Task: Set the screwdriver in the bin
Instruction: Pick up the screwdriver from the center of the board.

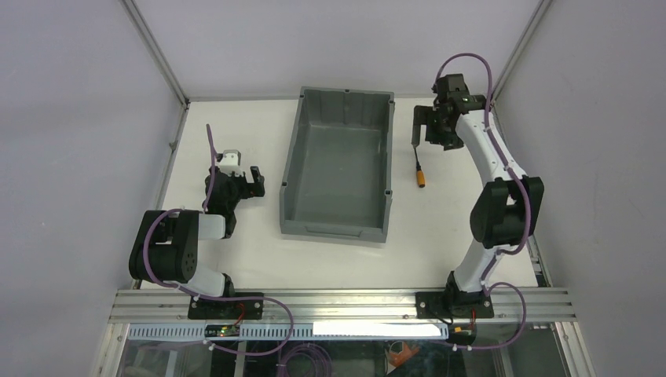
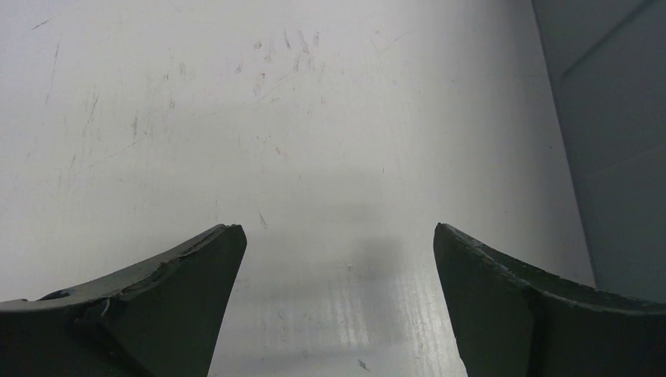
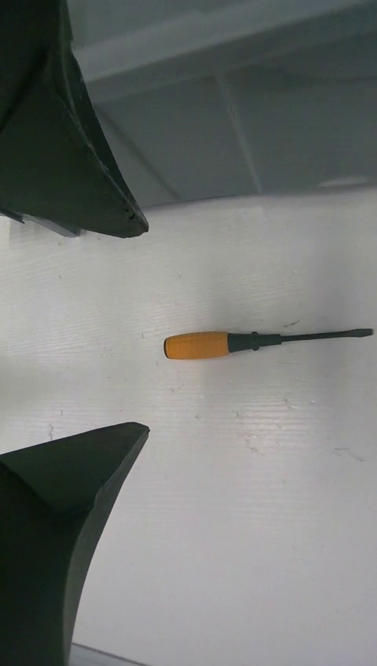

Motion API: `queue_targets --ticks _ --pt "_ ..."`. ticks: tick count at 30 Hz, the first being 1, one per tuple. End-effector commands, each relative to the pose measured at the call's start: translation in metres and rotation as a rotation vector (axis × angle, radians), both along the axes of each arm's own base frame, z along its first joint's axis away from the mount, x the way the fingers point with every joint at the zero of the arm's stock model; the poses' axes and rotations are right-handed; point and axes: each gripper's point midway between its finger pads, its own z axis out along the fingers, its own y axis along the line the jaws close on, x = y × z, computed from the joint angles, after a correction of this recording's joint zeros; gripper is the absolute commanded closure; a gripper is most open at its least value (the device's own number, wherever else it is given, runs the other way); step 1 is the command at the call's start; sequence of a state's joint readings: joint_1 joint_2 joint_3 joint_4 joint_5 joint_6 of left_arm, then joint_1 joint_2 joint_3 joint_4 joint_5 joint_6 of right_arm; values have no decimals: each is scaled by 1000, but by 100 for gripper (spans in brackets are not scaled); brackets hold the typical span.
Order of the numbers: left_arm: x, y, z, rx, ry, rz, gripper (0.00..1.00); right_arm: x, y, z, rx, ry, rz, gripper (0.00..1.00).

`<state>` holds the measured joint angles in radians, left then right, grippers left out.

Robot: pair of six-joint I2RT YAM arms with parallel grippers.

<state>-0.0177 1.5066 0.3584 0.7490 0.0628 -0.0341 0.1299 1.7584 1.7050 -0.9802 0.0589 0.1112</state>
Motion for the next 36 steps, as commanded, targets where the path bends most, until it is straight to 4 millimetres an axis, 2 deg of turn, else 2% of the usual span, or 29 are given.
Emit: queue_targets --ticks 1,10,16,26,29,36 --pt "13 -1 22 1 -89 -20 1 10 3 -21 45 7 -5 9" --pt "13 -1 23 2 -91 -19 1 9 -4 -80 14 125 -26 13" --pt "13 -1 22 2 -89 -20 1 9 -5 -107 0 177 -28 19" --pt "13 -1 23 2 -91 -20 1 7 -5 -138 -9 244 -29 33" --pt "13 -1 23 2 -90 -20 1 8 -6 -145 -14 259 -31 40" --pt "13 -1 23 2 -91 -20 1 6 -7 -157 -22 290 -31 48"
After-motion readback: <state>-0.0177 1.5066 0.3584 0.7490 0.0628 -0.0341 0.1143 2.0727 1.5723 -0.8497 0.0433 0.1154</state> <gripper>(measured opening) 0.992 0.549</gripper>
